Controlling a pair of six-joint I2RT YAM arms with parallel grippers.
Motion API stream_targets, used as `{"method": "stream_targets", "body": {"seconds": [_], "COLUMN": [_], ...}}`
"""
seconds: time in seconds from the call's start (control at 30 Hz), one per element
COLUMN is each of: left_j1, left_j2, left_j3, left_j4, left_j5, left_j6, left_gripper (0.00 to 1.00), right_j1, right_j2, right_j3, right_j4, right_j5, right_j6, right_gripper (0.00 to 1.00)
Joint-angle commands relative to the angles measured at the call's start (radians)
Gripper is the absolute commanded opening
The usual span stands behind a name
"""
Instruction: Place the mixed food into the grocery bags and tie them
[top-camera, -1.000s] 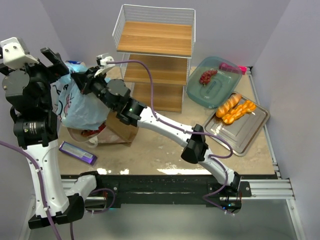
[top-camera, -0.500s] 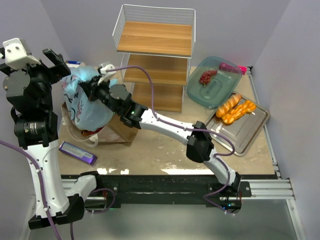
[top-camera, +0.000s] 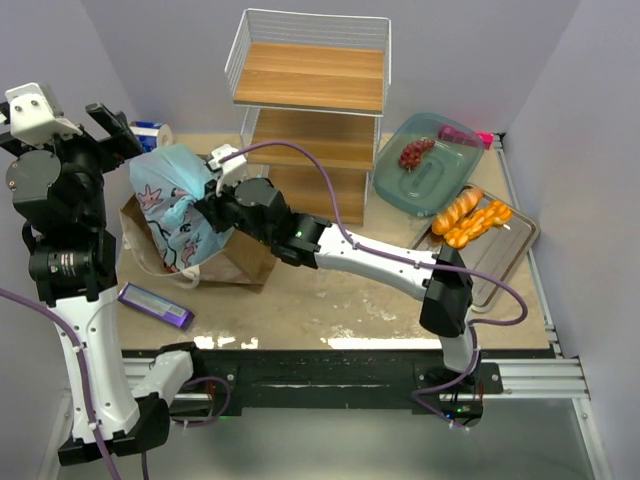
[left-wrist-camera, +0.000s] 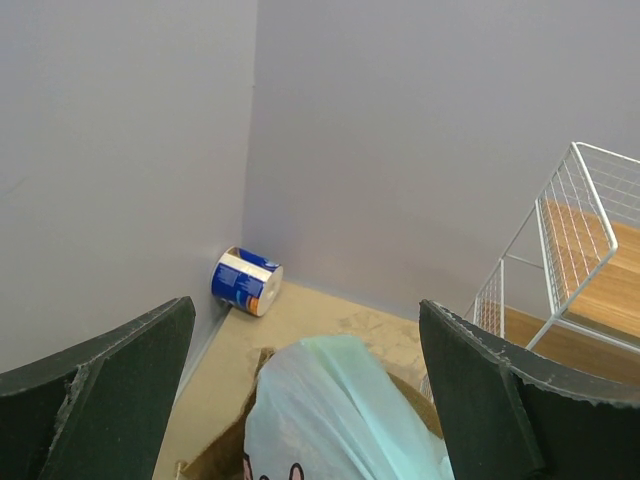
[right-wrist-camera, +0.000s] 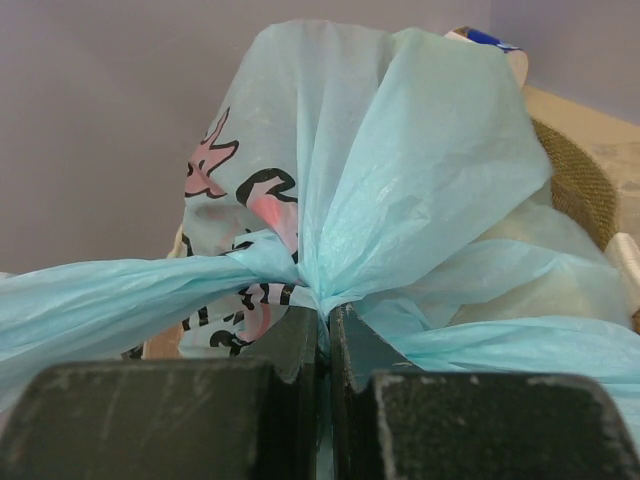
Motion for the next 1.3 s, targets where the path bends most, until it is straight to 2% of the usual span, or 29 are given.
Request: {"method": "stream_targets", "body": {"seconds": [0.0, 0.2, 0.3, 0.47, 0.63, 0.7, 0.77, 0.8, 0.87, 0.9, 0.93, 1.0, 1.07, 1.13, 1.2, 1.23, 1.27], "left_j1": [0.003, 0.005, 0.003, 0.002, -0.004, -0.006, -0.007, -0.006, -0.007, -0.007, -0.007, -0.007, -0.009, -0.009, -0.007, -0.007, -0.009], "left_j2": [-0.010, -0.021, -0.023, -0.009, 0.011, 0.008, 0.008, 0.014, 0.017, 0.020, 0.022, 0.033, 0.048, 0.077, 0.091, 0.089, 0.088], "left_j3": [-0.007, -0.016, -0.027, -0.047, -0.070, -0.094, -0.103, -0.102, -0.090, -0.085, -0.077, -0.042, 0.011, 0.045, 0.068, 0.065, 0.061], "left_j4": [0.043, 0.039, 0.034, 0.034, 0.036, 0.042, 0.046, 0.045, 0.040, 0.037, 0.037, 0.033, 0.014, -0.004, -0.007, -0.001, 0.002], "left_j5": [0.016, 0.052, 0.068, 0.127, 0.178, 0.181, 0.180, 0.183, 0.197, 0.198, 0.198, 0.177, 0.163, 0.175, 0.195, 0.198, 0.197], "left_j6": [0.027, 0.014, 0.013, 0.007, 0.001, 0.001, 0.004, 0.005, 0.005, 0.005, 0.004, 0.004, 0.005, -0.001, -0.010, -0.019, -0.021], "left_gripper": [1.00, 1.00, 1.00, 1.00, 1.00, 1.00, 1.00, 1.00, 1.00, 1.00, 1.00, 1.00, 1.00, 1.00, 1.00, 1.00, 1.00], "right_j1": [-0.005, 0.002, 0.023, 0.025, 0.026, 0.026, 0.026, 0.026, 0.026, 0.026, 0.026, 0.026, 0.026, 0.026, 0.028, 0.025, 0.026], "right_j2": [0.010, 0.229, 0.309, 0.415, 0.437, 0.377, 0.331, 0.285, 0.241, 0.216, 0.160, 0.109, 0.046, 0.018, 0.021, 0.030, 0.070], "right_j3": [0.130, 0.359, 0.454, 0.575, 0.576, 0.545, 0.513, 0.511, 0.505, 0.491, 0.441, 0.378, 0.303, 0.272, 0.267, 0.278, 0.290], "right_j4": [-0.340, -0.653, -0.745, -0.856, -0.919, -0.872, -0.830, -0.789, -0.741, -0.673, -0.626, -0.478, -0.385, -0.272, -0.177, -0.149, -0.124], "right_j5": [-0.044, -0.104, -0.054, 0.084, 0.129, 0.067, 0.016, -0.033, -0.073, -0.087, -0.110, -0.129, -0.135, -0.142, -0.150, -0.152, -0.158], "right_j6": [-0.005, -0.031, -0.050, -0.062, -0.085, -0.094, -0.096, -0.094, -0.090, -0.090, -0.085, -0.080, -0.071, -0.073, -0.083, -0.090, -0.108], "right_gripper": [0.00, 0.00, 0.00, 0.00, 0.00, 0.02, 0.16, 0.29, 0.38, 0.41, 0.50, 0.56, 0.70, 0.75, 0.76, 0.75, 0.69]}}
